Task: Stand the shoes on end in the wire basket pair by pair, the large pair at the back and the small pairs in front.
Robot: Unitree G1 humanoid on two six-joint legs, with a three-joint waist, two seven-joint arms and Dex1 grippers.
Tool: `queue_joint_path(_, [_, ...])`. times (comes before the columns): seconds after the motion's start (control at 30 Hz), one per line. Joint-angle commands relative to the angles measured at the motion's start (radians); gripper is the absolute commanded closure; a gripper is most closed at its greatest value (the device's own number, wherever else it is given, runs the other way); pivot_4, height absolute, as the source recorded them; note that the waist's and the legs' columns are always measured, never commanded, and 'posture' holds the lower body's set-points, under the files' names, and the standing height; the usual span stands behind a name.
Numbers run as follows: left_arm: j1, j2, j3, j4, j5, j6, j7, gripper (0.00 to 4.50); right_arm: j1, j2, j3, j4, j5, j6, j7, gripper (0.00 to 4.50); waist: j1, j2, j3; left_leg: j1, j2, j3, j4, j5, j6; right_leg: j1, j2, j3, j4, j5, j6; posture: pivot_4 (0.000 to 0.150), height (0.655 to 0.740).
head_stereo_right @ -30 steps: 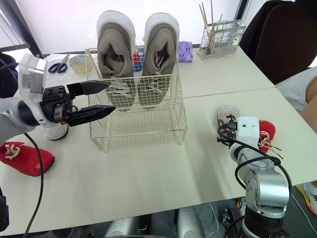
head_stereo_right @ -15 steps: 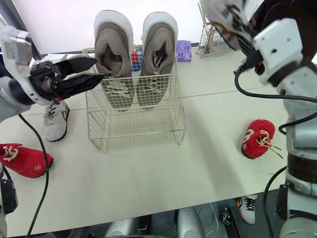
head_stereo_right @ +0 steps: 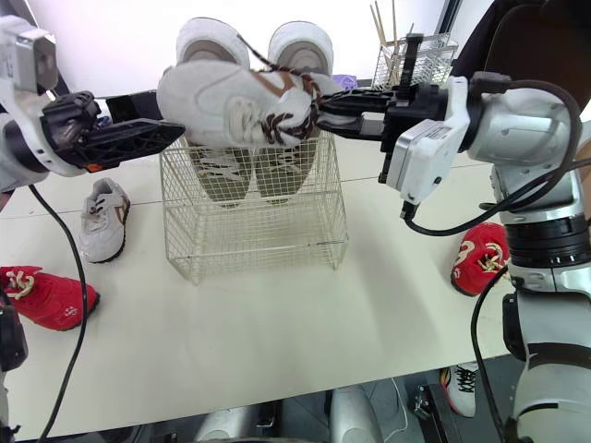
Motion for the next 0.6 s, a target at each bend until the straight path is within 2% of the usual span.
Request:
queue_joint_path(0.03, [-0.034, -0.014, 0.011, -0.041, -0.029, 0.021, 0.009, 0.00, -0.038, 0.017, -0.005, 0.005, 0.028, -0.028, 0.017, 4.48, 0.000, 0.000, 0.000, 0.000, 0.000, 0.000, 0.000, 0.000, 0.000, 0.000, 0.000, 0.000, 0.000, 0.000, 0.000, 0.150, 0.7400])
queue_joint_path(0.1, [-0.032, -0.024, 0.009, -0.052, -0.033, 0.032, 0.016, 0.00, -0.043, 0.027, -0.002, 0.010, 0.025, -0.032, 0.024, 4.48, 0.000, 0.000, 0.000, 0.000, 0.000, 0.000, 0.000, 0.000, 0.000, 0.000, 0.000, 0.000, 0.000, 0.000, 0.000, 0.150, 0.7400])
queue_joint_path(0.2, [-0.010, -0.032, -0.007, -0.074, -0.015, 0.036, 0.012, 0.78, -0.050, 0.037, 0.003, 0.013, 0.024, -0.036, 0.033, 4.50, 0.000, 0.000, 0.000, 0.000, 0.000, 0.000, 0.000, 0.000, 0.000, 0.000, 0.000, 0.000, 0.000, 0.000, 0.000, 0.150, 0.7400])
queue_joint_path(0.43, [-0.002, -0.051, -0.007, -0.071, -0.010, 0.042, 0.015, 4.18, -0.071, 0.039, 0.006, 0.023, 0.015, -0.046, 0.042, 4.50, 0.000, 0.000, 0.000, 0.000, 0.000, 0.000, 0.000, 0.000, -0.001, 0.000, 0.000, 0.000, 0.000, 0.000, 0.000, 0.150, 0.7400])
queue_joint_path(0.53, [-0.002, -0.065, 0.005, -0.063, -0.020, 0.049, 0.031, 4.22, -0.075, 0.033, 0.005, 0.027, 0.008, -0.045, 0.044, 4.50, 0.001, 0.000, 0.000, 0.000, 0.000, 0.000, 0.000, 0.000, -0.001, 0.000, 0.000, 0.000, 0.000, 0.000, 0.000, 0.150, 0.7400])
queue_joint_path(0.6, [0.003, -0.078, 0.021, -0.058, -0.030, 0.052, 0.054, 4.22, -0.062, 0.021, 0.000, -0.005, 0.067, 0.077, 0.061, 3.49, 0.001, 0.000, 0.000, 0.000, 0.000, 0.000, 0.000, 0.000, -0.001, 0.000, 0.000, 0.000, 0.000, 0.000, 0.000, 0.150, 0.7400])
